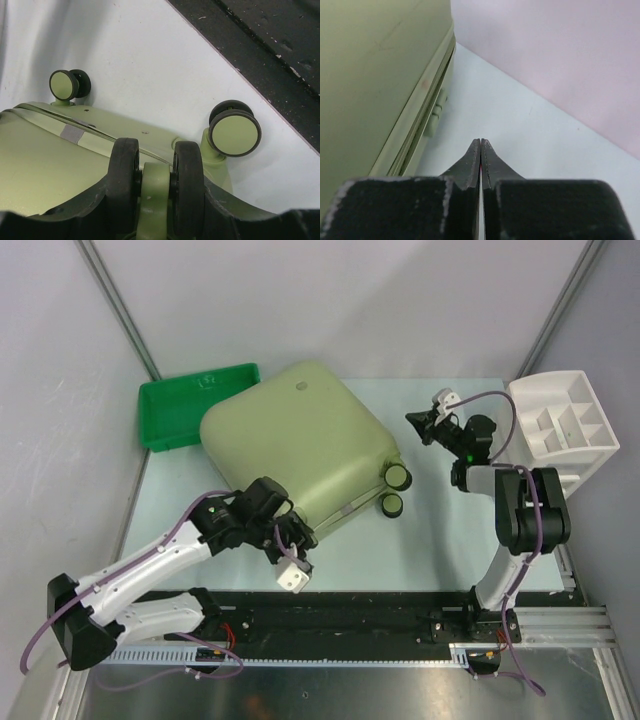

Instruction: Open, take out, and arrange the luggage

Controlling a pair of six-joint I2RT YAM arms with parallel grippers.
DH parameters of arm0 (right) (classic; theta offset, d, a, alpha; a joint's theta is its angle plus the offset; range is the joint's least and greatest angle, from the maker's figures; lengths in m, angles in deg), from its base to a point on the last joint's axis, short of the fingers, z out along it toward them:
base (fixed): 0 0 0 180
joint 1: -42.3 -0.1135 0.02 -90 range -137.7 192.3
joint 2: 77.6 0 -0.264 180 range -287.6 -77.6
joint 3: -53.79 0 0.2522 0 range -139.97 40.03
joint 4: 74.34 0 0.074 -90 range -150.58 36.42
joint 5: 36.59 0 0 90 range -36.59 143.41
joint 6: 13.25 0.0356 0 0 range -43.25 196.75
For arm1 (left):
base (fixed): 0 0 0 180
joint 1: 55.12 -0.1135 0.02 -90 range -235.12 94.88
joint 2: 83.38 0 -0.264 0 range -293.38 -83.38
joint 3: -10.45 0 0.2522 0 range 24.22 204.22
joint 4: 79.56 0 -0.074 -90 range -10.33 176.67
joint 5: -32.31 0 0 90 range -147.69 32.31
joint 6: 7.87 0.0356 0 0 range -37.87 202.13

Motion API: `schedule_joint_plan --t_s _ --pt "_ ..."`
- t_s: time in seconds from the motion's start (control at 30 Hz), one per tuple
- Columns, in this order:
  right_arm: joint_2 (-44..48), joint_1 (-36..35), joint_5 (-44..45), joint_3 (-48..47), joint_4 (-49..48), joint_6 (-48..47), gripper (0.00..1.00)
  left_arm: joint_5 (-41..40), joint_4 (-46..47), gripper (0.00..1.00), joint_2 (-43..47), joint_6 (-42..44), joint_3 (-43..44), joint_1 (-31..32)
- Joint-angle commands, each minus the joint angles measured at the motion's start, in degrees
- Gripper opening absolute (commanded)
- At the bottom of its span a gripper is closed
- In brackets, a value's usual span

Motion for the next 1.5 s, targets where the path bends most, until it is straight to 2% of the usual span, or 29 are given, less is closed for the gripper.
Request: schedule_joint_plan --t_s 0.0,0.2,0.37,0.4,0.43,0.47,0.5,0.6,0.7,0.77,0.8,0.83,0.87,0.9,0.93,0.97,1.0,1.03,1.07,1.1,1.2,1.3,1.47 --pt "-5.5 -1.9 -2.9 -4.8 -8.1 2.3 0.0 -7.3 -19.2 0.0 -2.7 -0.1 -3.8 -3.4" --pt "-10.7 -5.3 -1.6 -8.8 -9.9 3.9 0.0 -6.7 -19.2 0.0 -3.7 -0.2 -2.4 -3.4" --pt "-9.4 -4.1 -0.8 -10.5 -6.8 5.3 0.0 -5.5 -19.2 0.02 -2.5 -1.5 0.7 -3.5" --pt "-8.9 -3.9 -0.8 -10.5 -6.1 5.2 0.0 -5.4 -19.1 0.11 -2.2 -1.9 1.0 -3.5" --pt "-7.7 -3.9 -0.8 -10.5 -5.4 5.2 0.0 -4.9 -19.1 0.26 -1.8 -2.5 1.5 -3.4" --pt "-7.0 -3.6 -1.0 -10.6 -3.3 5.2 0.0 -4.7 -18.8 0.49 -1.2 -3.4 2.7 -3.4" --pt "-6.2 -3.4 -0.9 -10.6 -1.7 5.3 0.11 -4.4 -18.5 0.99 -1.0 -6.4 3.6 -3.5" --pt "-3.1 -2.3 -0.1 -12.0 5.8 7.6 0.45 -2.0 -18.1 1.0 -0.9 -14.8 9.3 -3.5" --pt "-0.5 -1.5 1.1 -15.6 17.7 8.1 0.56 1.9 -16.8 1.0 -0.9 -26.0 16.7 -4.5" --pt "0.3 -1.3 1.0 -17.1 25.4 9.2 0.61 5.0 -14.6 1.0 -1.3 -33.0 22.9 -7.7" --pt "1.1 -1.3 1.1 -18.2 27.5 9.3 0.65 7.8 -13.5 1.0 -1.5 -41.2 24.8 -9.2" --pt "1.6 -1.4 0.5 -18.4 29.4 9.1 0.66 9.4 -10.1 1.0 -1.9 -46.0 26.7 -13.6" --pt "1.9 -1.8 0.4 -18.5 32.9 8.8 0.68 10.3 -8.1 1.0 -2.0 -56.3 29.1 -16.4" --pt "2.6 -2.2 0.6 -18.6 34.7 7.8 0.69 10.9 -5.9 1.0 -2.0 -61.5 29.8 -19.6" --pt "2.6 -3.2 0.5 -19.1 36.7 7.2 0.68 11.1 -2.4 1.0 -2.6 -66.8 30.3 -27.1" --pt "2.8 -3.6 0.0 -19.3 40.3 6.5 0.69 12.4 -1.2 1.0 -3.0 -74.8 30.3 -31.8" --pt "2.8 -4.0 -0.5 -19.4 41.8 6.1 0.69 14.8 -0.3 1.0 -3.4 -78.6 29.8 -36.5" --pt "2.8 -4.3 -1.8 -19.5 43.3 5.9 0.69 15.1 1.9 1.0 -3.9 -82.5 29.3 -45.4" --pt "2.8 -4.8 -2.9 -19.4 45.7 5.8 0.69 16.3 2.5 1.0 -5.5 -88.2 27.7 -50.1" --pt "2.8 -4.9 -3.8 -19.4 46.9 5.5 0.69 17.9 2.9 1.0 -6.4 -91.5 26.9 -58.0" --pt "2.8 -5.5 -8.0 -19.4 52.4 4.1 0.66 20.6 4.9 1.0 -10.0 -99.7 22.5 -68.1" --pt "2.8 -6.3 -13.0 -19.3 58.0 2.5 0.63 21.0 8.3 1.0 -11.9 -101.9 18.1 -70.2" --pt "5.7 -7.7 -18.3 -16.0 64.3 0.0 0.59 25.1 19.2 1.0 -14.9 -105.5 11.4 -68.5"
